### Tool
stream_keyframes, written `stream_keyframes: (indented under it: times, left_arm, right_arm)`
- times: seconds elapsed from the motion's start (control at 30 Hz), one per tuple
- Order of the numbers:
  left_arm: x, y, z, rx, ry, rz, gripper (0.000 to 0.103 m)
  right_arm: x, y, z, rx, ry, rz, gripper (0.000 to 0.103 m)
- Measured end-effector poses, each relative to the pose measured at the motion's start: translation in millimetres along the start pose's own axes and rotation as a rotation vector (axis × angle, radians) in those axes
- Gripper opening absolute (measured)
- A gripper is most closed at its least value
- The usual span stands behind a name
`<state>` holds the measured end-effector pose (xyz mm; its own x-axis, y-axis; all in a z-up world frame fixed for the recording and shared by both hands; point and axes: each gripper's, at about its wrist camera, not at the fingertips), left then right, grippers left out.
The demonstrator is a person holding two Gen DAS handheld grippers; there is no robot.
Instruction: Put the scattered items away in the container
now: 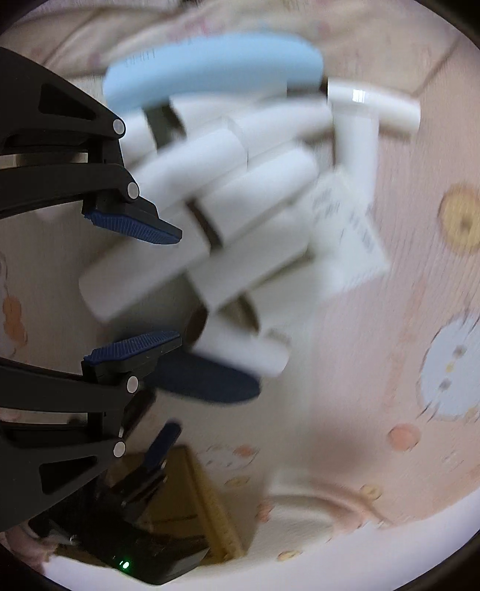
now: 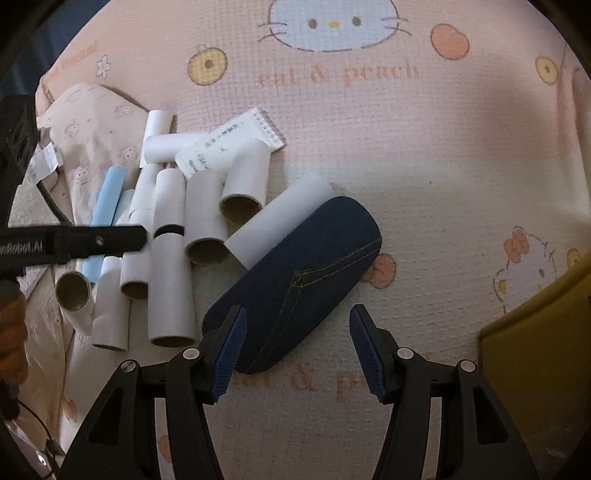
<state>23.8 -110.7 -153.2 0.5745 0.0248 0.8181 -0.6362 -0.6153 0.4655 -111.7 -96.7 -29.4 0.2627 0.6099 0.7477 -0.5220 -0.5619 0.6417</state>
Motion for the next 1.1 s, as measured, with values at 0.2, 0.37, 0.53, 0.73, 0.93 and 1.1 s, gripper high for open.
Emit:
stream_keyframes:
  times: [0.2, 0.37, 0.53, 0.73, 0.93, 1.1]
  left_arm:
    - [-27, -10, -26, -0.113, 0.004, 0.0, 0.052]
    - [-42, -15, -22, -0.062, -0.1, 0.081, 0.051]
    - [-49, -12, -13, 0.011, -0.156, 0.113, 0.051]
    - [-53, -13, -19, 0.004, -0.228, 0.103, 0.027]
    - [-54, -16, -27, 0.0, -0.241, 0.094, 0.019]
    - [-55, -16, -26, 0.051, -0.254, 0.109, 0.02]
  right_arm:
    - [-11, -3, -11, -0.085, 0.011, 0.048, 0.056]
    - [-14, -5, -12, -0.102, 0.005, 0.058, 0.056]
    - [-15, -8, -14, -0.122, -0.001, 0.053, 0.062]
    - [-20, -13, -23, -0.239, 0.069, 0.074, 0.062]
    - [-24, -21, -28, -0.357, 0.141, 0.093, 0.062]
    - [-25, -16, -26, -0.372, 0.143, 0.083, 0.062]
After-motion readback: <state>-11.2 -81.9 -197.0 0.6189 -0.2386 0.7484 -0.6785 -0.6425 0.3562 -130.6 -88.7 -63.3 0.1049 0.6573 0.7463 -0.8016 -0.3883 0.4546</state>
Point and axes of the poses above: each gripper's, at about its wrist camera, not at the fingertips, and x roughly against the way its jaws point, z to its left, y to its top, and after that the axes turned 10 degrees about -z, right-handed
